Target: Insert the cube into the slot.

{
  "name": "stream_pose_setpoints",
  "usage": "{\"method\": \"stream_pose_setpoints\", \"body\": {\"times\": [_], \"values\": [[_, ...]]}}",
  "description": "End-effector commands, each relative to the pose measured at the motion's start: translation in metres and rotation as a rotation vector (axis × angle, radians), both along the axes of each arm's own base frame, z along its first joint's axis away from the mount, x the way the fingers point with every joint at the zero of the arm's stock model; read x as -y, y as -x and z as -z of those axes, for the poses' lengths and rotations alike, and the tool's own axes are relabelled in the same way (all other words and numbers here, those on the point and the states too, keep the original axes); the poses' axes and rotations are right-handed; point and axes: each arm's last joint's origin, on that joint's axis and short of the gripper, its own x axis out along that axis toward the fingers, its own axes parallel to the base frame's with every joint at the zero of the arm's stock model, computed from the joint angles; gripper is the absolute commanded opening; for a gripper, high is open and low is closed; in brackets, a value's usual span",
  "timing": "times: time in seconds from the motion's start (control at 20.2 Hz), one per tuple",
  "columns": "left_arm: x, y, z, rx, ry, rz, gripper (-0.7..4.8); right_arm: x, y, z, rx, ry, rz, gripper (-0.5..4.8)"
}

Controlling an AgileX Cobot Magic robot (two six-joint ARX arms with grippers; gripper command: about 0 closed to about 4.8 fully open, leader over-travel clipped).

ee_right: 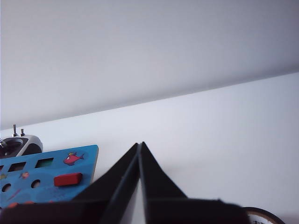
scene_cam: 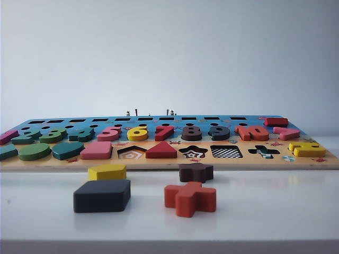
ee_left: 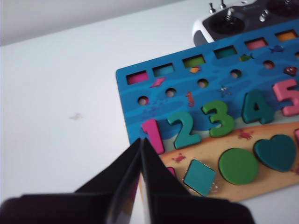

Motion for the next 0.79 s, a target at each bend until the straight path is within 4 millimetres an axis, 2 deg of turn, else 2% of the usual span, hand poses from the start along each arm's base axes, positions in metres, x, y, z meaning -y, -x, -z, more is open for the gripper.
{"method": "stream_pose_setpoints", "body": {"times": [0.05, 0.3, 0.49, 0.59, 0.69, 0.79], "values": [[0.007, 0.0, -0.016, -0.097, -0.019, 0.081, 0.2, -0.003, 0.003, -0.01, 0.025, -0.007, -0.035, -0.01], [0.018, 0.003, -0.044, -0.238, -0.052, 0.214, 0.2, -0.01, 0.001, -0.034, -0.013, -0.005, -0.11, -0.01], [0.024, 0.003, -0.061, -0.281, -0.073, 0.264, 0.2, -0.025, -0.013, -0.062, -0.158, 0.03, -0.241, -0.01], [0.025, 0.003, -0.067, -0.304, -0.075, 0.281, 0.2, -0.036, -0.021, -0.074, -0.247, 0.068, -0.335, -0.01], [0.028, 0.002, -0.075, -0.367, -0.076, 0.324, 0.2, -0.055, -0.03, -0.09, -0.349, 0.183, -0.52, 0.0], [0.03, 0.002, -0.079, -0.393, -0.07, 0.351, 0.2, -0.068, -0.034, -0.097, -0.387, 0.25, -0.625, 0.0]]}}
